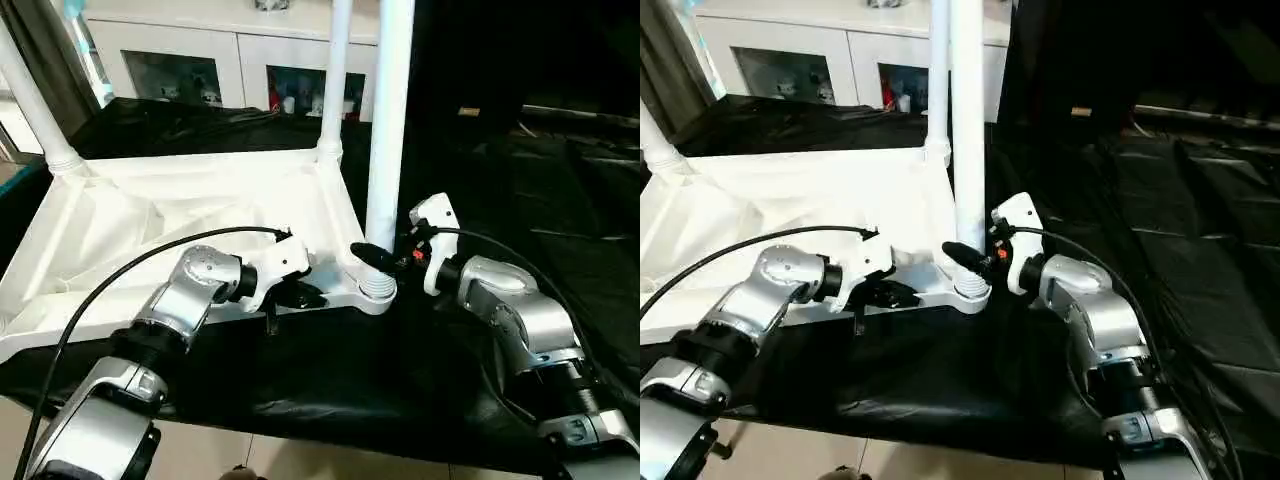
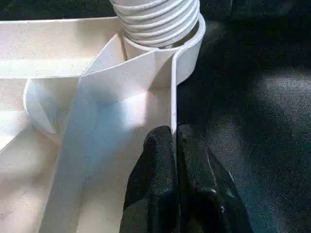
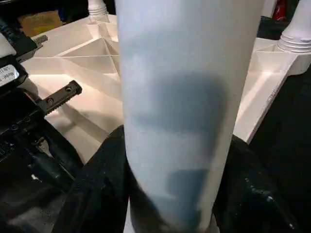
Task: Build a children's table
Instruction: Insert table leg to table base
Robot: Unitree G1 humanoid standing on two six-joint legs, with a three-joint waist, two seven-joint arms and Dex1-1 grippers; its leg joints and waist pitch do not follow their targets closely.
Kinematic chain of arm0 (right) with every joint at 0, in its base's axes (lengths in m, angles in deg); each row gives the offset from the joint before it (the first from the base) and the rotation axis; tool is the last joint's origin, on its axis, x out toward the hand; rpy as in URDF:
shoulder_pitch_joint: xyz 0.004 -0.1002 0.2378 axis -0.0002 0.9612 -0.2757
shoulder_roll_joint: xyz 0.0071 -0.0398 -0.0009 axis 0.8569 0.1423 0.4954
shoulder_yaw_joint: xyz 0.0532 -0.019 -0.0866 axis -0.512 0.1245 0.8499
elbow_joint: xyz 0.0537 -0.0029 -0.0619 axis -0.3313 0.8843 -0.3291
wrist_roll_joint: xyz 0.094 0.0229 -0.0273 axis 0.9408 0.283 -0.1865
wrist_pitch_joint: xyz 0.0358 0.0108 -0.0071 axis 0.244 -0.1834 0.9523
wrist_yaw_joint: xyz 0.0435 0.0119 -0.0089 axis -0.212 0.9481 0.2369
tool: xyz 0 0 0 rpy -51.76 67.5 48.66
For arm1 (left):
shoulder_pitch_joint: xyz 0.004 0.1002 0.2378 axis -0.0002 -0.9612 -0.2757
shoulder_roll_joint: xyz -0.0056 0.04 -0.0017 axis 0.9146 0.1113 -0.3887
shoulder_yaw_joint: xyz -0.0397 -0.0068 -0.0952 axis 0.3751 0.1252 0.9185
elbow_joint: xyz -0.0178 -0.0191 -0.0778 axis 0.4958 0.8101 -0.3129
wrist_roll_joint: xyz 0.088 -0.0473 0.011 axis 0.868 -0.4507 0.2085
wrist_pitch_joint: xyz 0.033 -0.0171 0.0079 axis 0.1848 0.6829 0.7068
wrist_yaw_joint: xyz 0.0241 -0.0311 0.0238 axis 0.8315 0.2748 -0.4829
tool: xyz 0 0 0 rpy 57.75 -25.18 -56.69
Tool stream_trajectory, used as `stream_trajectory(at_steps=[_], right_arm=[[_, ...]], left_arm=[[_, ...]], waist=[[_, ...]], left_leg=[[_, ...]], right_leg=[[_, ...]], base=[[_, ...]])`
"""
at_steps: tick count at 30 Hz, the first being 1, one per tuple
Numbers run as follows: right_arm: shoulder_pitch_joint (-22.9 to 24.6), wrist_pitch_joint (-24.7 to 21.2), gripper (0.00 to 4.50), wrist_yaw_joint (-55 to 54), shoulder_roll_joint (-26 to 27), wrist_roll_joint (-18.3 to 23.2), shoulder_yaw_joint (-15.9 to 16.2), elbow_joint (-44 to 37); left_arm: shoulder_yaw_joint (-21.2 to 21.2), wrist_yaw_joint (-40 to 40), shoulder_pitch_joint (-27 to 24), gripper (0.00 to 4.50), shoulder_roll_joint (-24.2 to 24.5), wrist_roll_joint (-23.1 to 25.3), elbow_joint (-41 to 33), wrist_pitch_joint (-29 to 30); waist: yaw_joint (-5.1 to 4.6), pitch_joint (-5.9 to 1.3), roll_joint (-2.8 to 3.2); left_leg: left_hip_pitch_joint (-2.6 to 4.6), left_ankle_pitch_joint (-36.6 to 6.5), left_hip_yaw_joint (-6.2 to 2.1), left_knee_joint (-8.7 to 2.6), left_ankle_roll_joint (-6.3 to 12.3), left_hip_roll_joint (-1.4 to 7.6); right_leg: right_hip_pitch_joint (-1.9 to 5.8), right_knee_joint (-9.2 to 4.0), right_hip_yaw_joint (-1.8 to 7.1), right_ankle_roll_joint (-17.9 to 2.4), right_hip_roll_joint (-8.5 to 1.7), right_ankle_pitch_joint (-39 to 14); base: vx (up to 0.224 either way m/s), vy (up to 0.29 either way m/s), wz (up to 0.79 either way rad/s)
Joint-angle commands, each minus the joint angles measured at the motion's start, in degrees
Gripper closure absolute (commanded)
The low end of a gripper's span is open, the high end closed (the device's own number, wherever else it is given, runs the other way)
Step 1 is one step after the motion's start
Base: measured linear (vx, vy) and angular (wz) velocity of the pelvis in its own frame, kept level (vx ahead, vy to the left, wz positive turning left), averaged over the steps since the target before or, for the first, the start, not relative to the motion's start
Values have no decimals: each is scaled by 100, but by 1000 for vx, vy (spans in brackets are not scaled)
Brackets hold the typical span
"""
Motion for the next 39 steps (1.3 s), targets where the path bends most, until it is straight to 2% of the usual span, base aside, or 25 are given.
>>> stream_trajectory(at_steps=[1, 9, 12, 15, 19, 24, 26, 27, 29, 30, 34, 35, 39], right_arm=[[30, -168, 261, 17, -53, -53, 25, 112], [285, -262, 261, 156, -217, 56, -76, -218], [375, -299, 261, 160, -240, 115, -130, -361], [397, -269, 261, 147, -227, 128, -175, -363], [384, 36, 261, -5, -32, 251, -430, -112], [582, 254, 262, -109, 222, 565, -792, 94], [709, 345, 262, -141, 318, 616, -850, 149], [798, 430, 262, -159, 382, 639, -882, 201], [860, 495, 262, -166, 432, 649, -903, 242], [921, 593, 262, -182, 499, 646, -943, 311], [1209, 1097, 262, -230, 747, 718, -1148, 610], [1285, 1218, 262, -242, 779, 713, -1173, 652], [1467, 1595, 262, -249, 840, 643, -1203, 776]], left_arm=[[-167, 40, -4, 450, 20, 129, 120, 84], [-146, -17, 53, 450, 51, 192, 226, 80], [-132, -57, 69, 450, 45, 193, 267, 70], [-131, -69, 80, 450, 36, 180, 283, 61], [-130, -93, 99, 450, 24, 174, 315, 38], [-121, -110, 111, 450, 23, 172, 345, 13], [-119, -110, 121, 450, 30, 174, 362, -1], [-120, -112, 132, 450, 30, 176, 374, -7], [-120, -112, 141, 450, 30, 178, 385, -14], [-121, -110, 155, 450, 30, 182, 404, -25], [-123, -105, 206, 450, 39, 201, 461, -65], [-125, -108, 211, 450, 38, 205, 468, -73], [-129, -119, 229, 450, 30, 213, 492, -89]], waist=[[27, -336, 2], [48, -340, 1], [67, -346, -5], [68, -330, -4], [64, -337, -7], [78, -340, 7], [80, -336, 16], [83, -330, 66], [83, -335, 49], [81, -331, 75], [75, -318, 90], [77, -314, 115], [77, -303, 93]], left_leg=[[128, -1368, 12, -424, -33, 124], [127, -1282, 12, -415, 11, 124], [133, -1275, 13, -413, 35, 132], [132, -1423, 9, -436, -21, 136], [138, -1551, 6, -445, -81, 140], [132, -1499, 9, -444, -53, 143], [130, -1537, 5, -451, -55, 139], [137, -1643, 5, -463, -91, 139], [135, -1704, -5, -471, -120, 143], [133, -1726, -14, -474, -133, 140], [141, -2051, -26, -506, -196, 151], [146, -2087, -28, -509, -205, 152], [138, -2139, -29, -522, -189, 153]], right_leg=[[169, -353, 71, -1351, -198, -416], [184, -337, 65, -1411, -186, -127], [187, -340, 70, -1401, -198, -128], [173, -364, 67, -1379, -199, -381], [159, -379, 74, -1353, -213, -574], [158, -368, 70, -1394, -207, -361], [160, -373, 67, -1391, -203, -385], [146, -395, 71, -1374, -207, -473], [155, -387, 68, -1374, -213, -514], [155, -384, 66, -1375, -210, -536], [134, -424, 72, -1343, -221, -849], [121, -427, 74, -1344, -224, -873], [121, -446, 78, -1327, -222, -933]], base=[[0, 0, 0], [0, 0, 0], [0, 0, 0], [0, 0, 0], [0, 0, 0], [0, 0, 0], [0, 0, 0], [0, 0, 0], [0, 0, 0], [0, 0, 0], [0, 0, 0], [0, 0, 0], [0, 0, 0]])
